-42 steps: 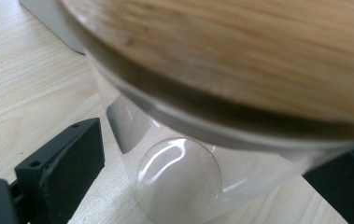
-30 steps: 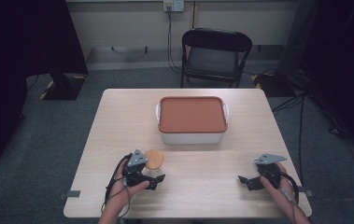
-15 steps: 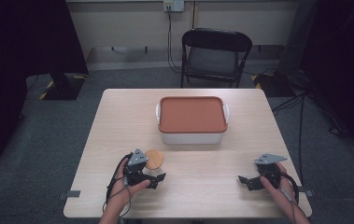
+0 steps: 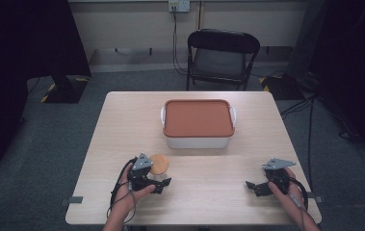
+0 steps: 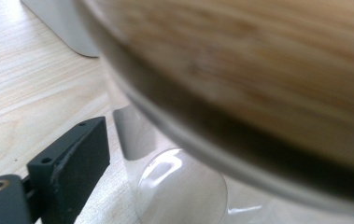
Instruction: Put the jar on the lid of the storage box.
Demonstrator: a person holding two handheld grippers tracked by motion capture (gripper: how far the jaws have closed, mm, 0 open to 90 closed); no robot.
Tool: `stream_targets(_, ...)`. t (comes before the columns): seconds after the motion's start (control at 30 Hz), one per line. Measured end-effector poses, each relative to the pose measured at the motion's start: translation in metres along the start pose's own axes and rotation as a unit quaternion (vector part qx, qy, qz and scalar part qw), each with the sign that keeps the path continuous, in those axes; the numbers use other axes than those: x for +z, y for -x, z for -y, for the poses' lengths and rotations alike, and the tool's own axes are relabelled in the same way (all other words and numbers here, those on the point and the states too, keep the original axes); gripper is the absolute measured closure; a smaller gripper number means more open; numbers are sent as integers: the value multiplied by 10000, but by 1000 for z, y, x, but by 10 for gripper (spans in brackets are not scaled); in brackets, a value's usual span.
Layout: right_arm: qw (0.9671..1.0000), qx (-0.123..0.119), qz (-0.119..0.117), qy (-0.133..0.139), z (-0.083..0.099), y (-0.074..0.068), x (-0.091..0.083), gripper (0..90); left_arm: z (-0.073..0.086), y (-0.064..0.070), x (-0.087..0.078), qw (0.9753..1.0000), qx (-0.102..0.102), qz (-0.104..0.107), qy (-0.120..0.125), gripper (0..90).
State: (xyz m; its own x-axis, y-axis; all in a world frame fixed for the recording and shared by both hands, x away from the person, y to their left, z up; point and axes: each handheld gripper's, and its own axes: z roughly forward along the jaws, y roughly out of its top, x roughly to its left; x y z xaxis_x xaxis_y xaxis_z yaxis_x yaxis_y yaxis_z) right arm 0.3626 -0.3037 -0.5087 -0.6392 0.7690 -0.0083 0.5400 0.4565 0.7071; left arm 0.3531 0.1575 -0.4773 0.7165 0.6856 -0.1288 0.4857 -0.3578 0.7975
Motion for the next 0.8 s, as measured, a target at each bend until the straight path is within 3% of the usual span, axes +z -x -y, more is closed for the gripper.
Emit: stream_targets(0.8,10000,0,1,0,0,0,0,0,0,-1,7,10000,-2,24,88,162)
